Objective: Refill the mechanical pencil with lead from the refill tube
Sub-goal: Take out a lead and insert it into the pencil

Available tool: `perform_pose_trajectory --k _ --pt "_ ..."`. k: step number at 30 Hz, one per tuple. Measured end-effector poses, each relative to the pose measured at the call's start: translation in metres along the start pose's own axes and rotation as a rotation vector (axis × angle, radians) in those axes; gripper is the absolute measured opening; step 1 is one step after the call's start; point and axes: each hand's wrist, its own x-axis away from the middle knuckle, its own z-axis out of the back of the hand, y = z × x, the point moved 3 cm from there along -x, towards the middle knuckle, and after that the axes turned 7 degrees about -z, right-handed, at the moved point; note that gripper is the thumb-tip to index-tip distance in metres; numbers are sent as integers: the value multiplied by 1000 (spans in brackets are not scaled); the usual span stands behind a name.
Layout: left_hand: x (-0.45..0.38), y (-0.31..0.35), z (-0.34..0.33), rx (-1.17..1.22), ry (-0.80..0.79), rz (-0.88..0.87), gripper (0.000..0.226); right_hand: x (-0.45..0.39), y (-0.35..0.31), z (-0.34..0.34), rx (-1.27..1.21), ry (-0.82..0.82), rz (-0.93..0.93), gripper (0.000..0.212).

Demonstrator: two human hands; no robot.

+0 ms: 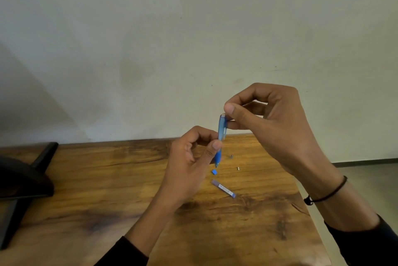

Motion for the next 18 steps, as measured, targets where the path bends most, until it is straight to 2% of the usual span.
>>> perform_pose_trajectory --k 9,11,14,18 --pt "-2 -3 1 10 18 -25 6 -6 20 2 -103 1 -50 15" --pt "-1 -3 3 19 15 -34 4 -13 48 8 107 -9 -120 9" --pt "-1 -3 3 14 23 -36 3 -15 105 12 595 -95 -261 18" --pt "0 -6 2 42 22 -29 14 0 165 -5 948 -214 -367 19"
